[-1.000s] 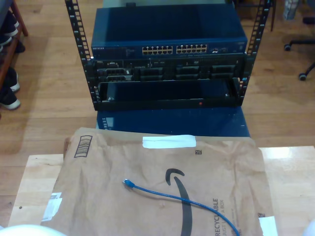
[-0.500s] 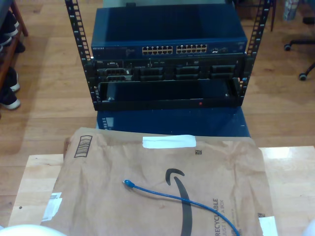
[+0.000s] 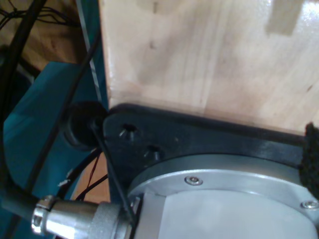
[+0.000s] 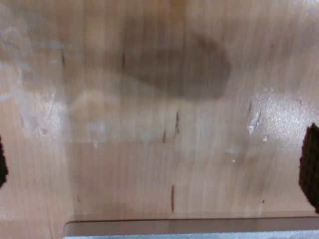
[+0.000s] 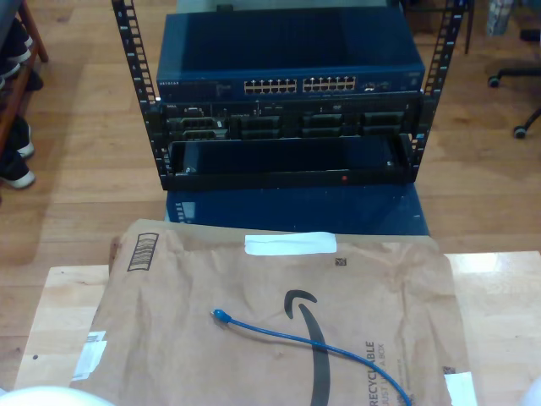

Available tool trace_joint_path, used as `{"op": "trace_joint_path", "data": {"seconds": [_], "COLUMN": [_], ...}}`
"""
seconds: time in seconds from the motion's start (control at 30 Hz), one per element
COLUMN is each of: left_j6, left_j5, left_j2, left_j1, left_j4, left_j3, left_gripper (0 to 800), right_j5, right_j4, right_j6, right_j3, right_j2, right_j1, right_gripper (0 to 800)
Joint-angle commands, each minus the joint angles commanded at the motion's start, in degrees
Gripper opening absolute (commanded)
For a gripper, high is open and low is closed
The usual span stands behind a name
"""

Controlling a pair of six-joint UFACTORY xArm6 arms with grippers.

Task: Grab the cable and plug it in

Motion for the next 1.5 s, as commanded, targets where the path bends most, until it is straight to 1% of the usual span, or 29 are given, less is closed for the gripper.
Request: {"op": "trace_joint_path", "data": {"seconds": [0.17, 0.23, 0.33, 0.43, 0.5, 0.57, 0.67, 0.8, 0.9, 1.03, 1.13, 1.23, 1.3, 1.5], "left_j6": [0.1, 0.1, 0.0, -0.4, -1.1, -2.2, -3.1, -10.3, -17.6, -27.6, -33.3, -37.7, -40.2, -46.4], "left_j5": [0.4, 0.9, 4.1, 7.8, 10.2, 13.7, 16.9, 18.7, 18.9, 19.4, 20.4, 22.5, 22.9, 22.9], "left_j2": [0.1, -0.2, -0.6, -0.6, -0.6, -0.8, -0.7, -0.6, -0.5, -0.3, -0.2, 1.1, 2.3, 5.9], "left_j1": [-0.1, 0.0, -0.2, -0.9, -3.5, -5.4, -9.6, -16.3, -25.0, -34.0, -42.0, -47.8, -50.9, -56.8], "left_j4": [0.2, 0.4, 0.4, 0.2, -0.1, -0.2, -0.6, -3.3, -4.0, -4.3, -7.1, -10.6, -13.1, -20.3], "left_j3": [-0.4, -1.7, -3.0, -6.0, -8.2, -9.9, -15.1, -19.0, -20.9, -22.0, -22.9, -25.1, -26.5, -31.5], "left_gripper": [798, 798, 798, 798, 798, 798, 798, 799, 798, 798, 798, 798, 798, 798], "right_j5": [0.2, 1.1, 5.0, 10.6, 14.7, 17.1, 17.2, 17.2, 17.2, 17.2, 17.2, 17.3, 17.6, 19.6], "right_j4": [0.1, 0.0, 0.1, 0.2, 0.6, 0.8, 0.8, 0.8, 0.8, 0.8, 0.8, 0.8, 0.8, 0.9], "right_j6": [0.4, 0.4, 0.5, 0.6, 1.1, 3.7, 8.8, 18.0, 27.3, 39.4, 49.8, 59.9, 65.5, 83.5], "right_j3": [-0.4, -1.8, -3.2, -7.6, -11.3, -14.2, -16.7, -19.1, -21.3, -23.6, -25.4, -27.8, -29.5, -34.0], "right_j2": [0.0, -1.9, -6.0, -7.0, -7.0, -7.0, -6.9, -6.7, -6.6, -6.5, -6.3, -4.7, -2.5, 6.1], "right_j1": [0.0, 0.1, 0.1, 0.1, 0.1, 0.2, 2.9, 11.5, 17.6, 26.7, 35.4, 44.9, 50.6, 67.2], "right_gripper": [800, 799, 799, 798, 797, 797, 797, 797, 796, 796, 793, 792, 788, 789]}}
